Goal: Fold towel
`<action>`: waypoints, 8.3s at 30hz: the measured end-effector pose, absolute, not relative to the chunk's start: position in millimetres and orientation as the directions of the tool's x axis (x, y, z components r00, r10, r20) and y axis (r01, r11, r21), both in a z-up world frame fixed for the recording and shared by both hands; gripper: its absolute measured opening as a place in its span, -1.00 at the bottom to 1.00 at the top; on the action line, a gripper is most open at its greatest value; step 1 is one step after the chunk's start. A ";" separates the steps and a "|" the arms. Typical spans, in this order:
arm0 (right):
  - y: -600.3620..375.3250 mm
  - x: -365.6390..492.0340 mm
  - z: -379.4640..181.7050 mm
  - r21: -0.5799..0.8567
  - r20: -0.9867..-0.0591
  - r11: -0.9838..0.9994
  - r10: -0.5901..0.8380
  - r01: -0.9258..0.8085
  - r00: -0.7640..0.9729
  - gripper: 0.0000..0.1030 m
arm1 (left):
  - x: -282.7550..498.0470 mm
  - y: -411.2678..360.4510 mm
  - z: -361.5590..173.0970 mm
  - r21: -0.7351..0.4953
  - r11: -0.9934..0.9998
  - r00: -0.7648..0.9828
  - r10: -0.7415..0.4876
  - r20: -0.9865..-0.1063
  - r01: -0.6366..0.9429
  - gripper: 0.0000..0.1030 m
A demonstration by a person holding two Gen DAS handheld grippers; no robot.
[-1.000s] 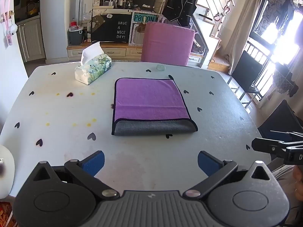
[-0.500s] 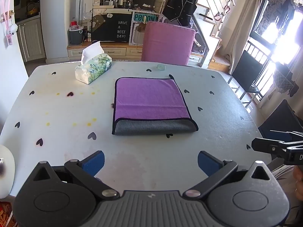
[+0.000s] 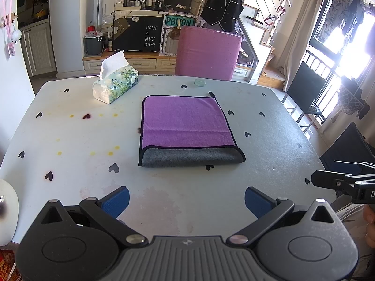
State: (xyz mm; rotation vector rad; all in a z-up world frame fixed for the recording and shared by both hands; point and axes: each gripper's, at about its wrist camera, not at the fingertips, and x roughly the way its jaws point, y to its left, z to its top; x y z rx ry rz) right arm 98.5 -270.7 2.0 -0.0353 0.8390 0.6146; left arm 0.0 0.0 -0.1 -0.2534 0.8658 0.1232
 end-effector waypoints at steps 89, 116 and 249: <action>-265.1 131.6 22.2 0.205 -0.686 0.832 0.497 -0.515 0.532 0.99 | 40.0 9.9 15.9 -0.126 0.960 0.658 0.074 -0.749 -0.251 1.00; -235.3 250.8 -15.7 0.265 -0.706 0.850 0.493 -0.456 0.508 0.99 | 155.6 68.9 -24.3 -0.100 0.930 0.596 0.142 -0.791 -0.354 1.00; -106.5 496.2 -127.4 0.129 -0.823 0.867 0.365 -0.482 0.436 -0.92 | 409.9 153.0 -133.5 -0.035 0.922 0.472 0.165 -0.866 -0.386 -0.92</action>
